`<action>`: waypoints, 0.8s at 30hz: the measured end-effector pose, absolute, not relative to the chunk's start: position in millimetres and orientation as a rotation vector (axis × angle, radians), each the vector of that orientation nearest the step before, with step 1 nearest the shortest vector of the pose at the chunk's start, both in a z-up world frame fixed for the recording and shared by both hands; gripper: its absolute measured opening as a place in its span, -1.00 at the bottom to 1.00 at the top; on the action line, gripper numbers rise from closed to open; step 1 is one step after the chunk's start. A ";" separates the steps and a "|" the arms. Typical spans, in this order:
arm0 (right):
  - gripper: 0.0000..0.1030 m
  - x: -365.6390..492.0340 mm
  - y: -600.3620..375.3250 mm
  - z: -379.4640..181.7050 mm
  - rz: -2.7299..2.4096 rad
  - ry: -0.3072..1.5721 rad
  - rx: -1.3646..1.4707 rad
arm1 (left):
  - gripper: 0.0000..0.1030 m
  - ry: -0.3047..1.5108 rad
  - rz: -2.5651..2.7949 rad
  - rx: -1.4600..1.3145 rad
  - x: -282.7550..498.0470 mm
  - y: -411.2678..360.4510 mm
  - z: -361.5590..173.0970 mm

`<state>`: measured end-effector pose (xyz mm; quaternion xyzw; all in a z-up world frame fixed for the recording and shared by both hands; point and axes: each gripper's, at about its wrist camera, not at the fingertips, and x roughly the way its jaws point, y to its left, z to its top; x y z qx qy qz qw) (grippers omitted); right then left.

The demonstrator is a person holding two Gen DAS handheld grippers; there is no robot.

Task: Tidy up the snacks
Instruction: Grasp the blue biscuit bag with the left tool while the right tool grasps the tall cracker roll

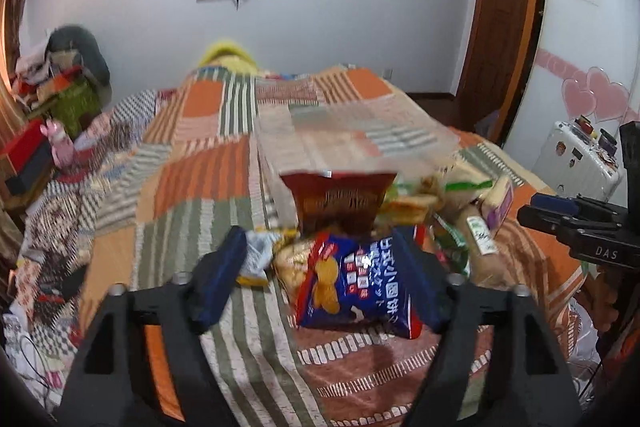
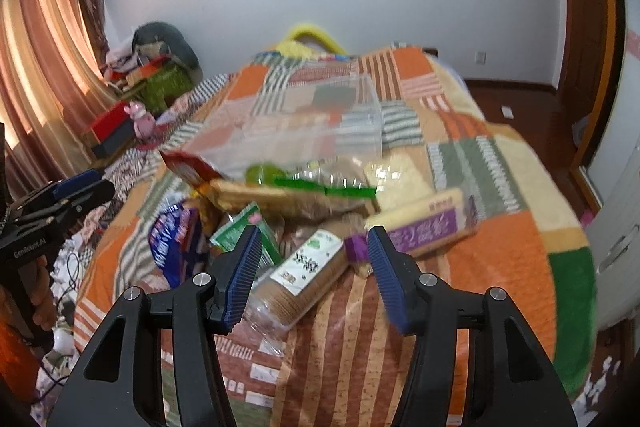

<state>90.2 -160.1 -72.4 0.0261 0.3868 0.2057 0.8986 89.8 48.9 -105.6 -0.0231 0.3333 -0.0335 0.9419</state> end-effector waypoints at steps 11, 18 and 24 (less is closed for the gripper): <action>0.00 104.9 -149.9 -103.8 0.437 0.930 0.063 | 0.83 0.798 -0.155 -0.058 106.8 26.8 -140.6; 0.01 110.9 -140.9 -118.8 0.468 0.984 0.071 | 0.89 0.871 -0.171 -0.083 120.2 23.3 -167.3; 0.03 115.3 -142.5 -125.5 0.492 1.006 0.106 | 0.92 0.891 -0.145 -0.081 128.6 21.6 -178.1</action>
